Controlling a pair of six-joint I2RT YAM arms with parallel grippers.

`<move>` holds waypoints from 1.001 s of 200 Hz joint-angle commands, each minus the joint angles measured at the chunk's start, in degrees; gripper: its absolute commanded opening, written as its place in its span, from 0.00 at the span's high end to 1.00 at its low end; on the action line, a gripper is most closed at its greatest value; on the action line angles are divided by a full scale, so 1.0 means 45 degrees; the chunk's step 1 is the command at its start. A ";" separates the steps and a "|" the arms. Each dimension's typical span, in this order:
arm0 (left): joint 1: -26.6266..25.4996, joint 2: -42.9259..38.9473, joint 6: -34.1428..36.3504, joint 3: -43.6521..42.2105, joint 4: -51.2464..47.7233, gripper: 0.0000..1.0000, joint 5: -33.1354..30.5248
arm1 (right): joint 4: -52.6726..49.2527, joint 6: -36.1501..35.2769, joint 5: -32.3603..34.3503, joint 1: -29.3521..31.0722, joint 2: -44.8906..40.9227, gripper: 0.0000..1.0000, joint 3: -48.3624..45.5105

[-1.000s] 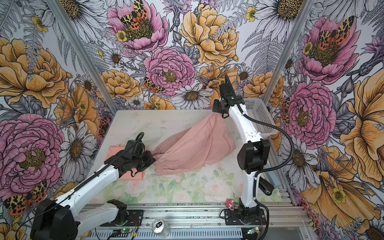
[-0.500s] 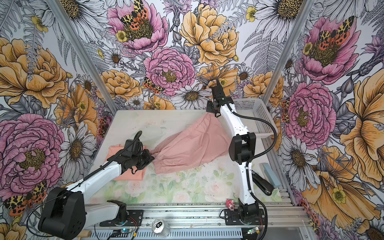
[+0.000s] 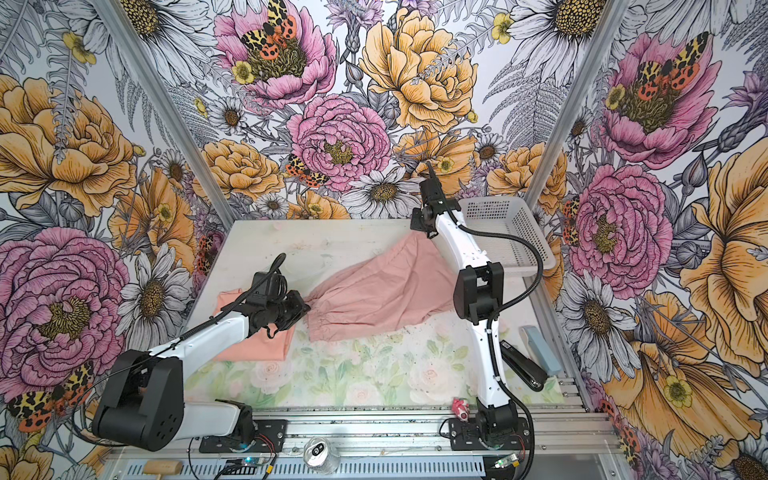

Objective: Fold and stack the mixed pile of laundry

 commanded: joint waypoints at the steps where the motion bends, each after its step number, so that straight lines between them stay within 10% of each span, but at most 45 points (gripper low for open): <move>1: 0.0277 0.0174 0.0297 0.0307 0.0720 1.00 -0.0119 | 0.0439 -0.0217 0.0211 0.0041 0.0314 1.00 0.0420; 22: 0.0386 0.0446 0.0300 0.0336 0.1001 1.00 -0.0085 | 0.0467 -0.0267 0.0211 0.0021 0.0375 1.00 0.0437; 63: 0.0420 -0.0052 0.0326 0.0438 0.0556 0.49 -0.0650 | 0.0460 -0.0283 0.0211 0.0002 0.0411 1.00 0.0434; 87: 0.0414 -0.1346 0.0481 0.0477 -0.0318 0.37 -0.1511 | 0.0485 -0.0278 0.0193 0.0002 0.0390 1.00 0.0429; 136: -0.0317 -0.3000 0.0756 0.0328 -0.1603 0.45 -0.2174 | 0.0482 -0.0242 0.0190 0.0011 0.0327 1.00 0.0444; 200: -0.1683 -0.0797 0.1455 0.1281 -0.0553 0.52 -0.1421 | 0.0487 -0.0274 0.0075 0.0002 0.0453 1.00 0.0420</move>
